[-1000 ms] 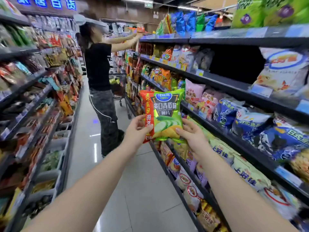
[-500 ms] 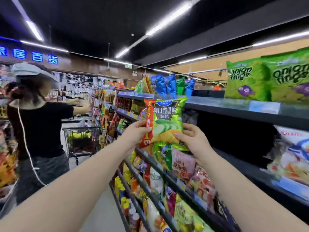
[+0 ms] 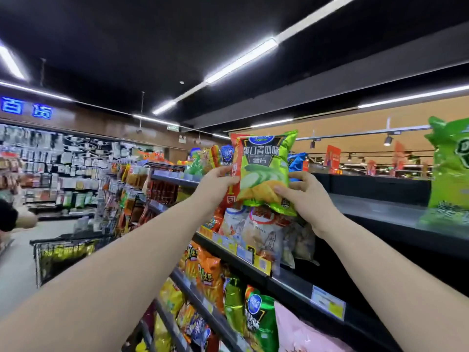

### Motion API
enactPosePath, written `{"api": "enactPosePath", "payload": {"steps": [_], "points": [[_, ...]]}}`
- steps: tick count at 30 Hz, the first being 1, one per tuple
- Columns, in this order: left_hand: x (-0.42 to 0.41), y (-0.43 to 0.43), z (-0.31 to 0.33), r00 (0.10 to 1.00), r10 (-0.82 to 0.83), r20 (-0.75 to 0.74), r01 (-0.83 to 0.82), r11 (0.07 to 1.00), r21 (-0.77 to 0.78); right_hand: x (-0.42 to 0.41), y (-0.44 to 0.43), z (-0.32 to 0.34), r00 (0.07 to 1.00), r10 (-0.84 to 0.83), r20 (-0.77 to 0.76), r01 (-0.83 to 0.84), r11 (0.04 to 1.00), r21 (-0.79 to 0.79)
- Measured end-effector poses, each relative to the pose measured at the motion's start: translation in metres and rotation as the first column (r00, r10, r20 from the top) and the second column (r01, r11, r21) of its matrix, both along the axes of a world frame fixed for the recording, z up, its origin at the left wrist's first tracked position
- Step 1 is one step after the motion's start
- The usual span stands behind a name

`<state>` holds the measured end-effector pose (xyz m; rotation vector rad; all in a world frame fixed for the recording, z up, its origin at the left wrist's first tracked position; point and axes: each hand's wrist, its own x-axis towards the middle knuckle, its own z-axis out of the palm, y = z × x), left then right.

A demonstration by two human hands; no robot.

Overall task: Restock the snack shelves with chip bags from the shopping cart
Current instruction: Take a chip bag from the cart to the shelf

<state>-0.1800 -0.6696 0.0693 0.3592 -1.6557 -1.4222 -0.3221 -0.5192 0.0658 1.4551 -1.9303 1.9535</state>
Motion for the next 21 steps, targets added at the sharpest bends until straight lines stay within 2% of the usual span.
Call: {"api": "enactPosePath", "payload": {"steps": [8,12,15,21], "points": [[-0.056,-0.106,0.052,0.994,-0.11,-0.027,0.104,0.982,-0.158,-0.021,-0.083,0.045,0.967,-0.22,-0.13,0.213,0.975,-0.062],[-0.089,-0.135,0.071,0.974,-0.225,-0.015,0.217,0.951,-0.221,-0.037,-0.105,0.067,0.915,-0.358,-0.188,0.357,0.933,-0.041],[-0.118,-0.144,0.084,0.97,-0.245,-0.007,0.232,0.927,-0.295,-0.047,-0.108,0.078,0.873,-0.449,-0.192,0.446,0.893,-0.061],[-0.164,-0.137,0.1,0.907,-0.42,0.019,0.415,0.886,-0.207,-0.079,-0.104,0.096,0.791,-0.595,-0.138,0.599,0.801,-0.019]]}}
